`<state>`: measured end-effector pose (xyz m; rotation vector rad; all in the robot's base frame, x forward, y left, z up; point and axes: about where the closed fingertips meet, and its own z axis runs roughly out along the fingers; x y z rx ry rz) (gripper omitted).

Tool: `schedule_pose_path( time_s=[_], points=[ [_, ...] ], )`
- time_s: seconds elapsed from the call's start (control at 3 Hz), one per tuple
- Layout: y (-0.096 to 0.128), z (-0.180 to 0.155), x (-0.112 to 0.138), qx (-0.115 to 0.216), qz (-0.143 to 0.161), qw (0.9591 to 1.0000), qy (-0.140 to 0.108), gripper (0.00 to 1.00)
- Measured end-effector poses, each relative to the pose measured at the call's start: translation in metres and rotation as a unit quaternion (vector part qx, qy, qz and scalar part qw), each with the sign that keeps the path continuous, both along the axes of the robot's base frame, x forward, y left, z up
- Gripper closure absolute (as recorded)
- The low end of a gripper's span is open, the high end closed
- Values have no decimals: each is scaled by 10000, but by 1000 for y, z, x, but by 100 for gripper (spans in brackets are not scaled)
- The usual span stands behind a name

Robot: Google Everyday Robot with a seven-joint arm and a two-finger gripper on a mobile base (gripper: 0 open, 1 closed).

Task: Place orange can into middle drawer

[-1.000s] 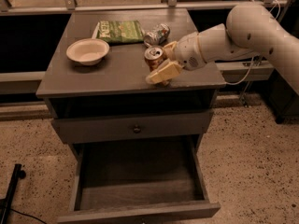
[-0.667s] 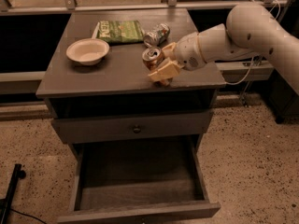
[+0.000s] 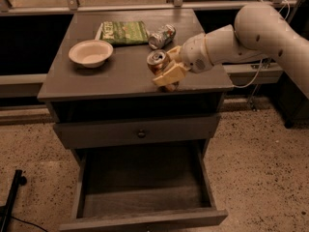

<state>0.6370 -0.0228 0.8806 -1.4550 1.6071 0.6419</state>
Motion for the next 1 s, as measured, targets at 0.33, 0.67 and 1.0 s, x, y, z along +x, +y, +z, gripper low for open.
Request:
schedule_pose_path(
  time_s=[0.33, 0.67, 1.0],
  points=[
    [8, 2, -12, 447, 546, 9975, -50, 100],
    [-8, -10, -70, 800, 1461, 9851, -425, 100],
    [-50, -42, -92, 529, 1431, 9852, -785, 100]
  ],
)
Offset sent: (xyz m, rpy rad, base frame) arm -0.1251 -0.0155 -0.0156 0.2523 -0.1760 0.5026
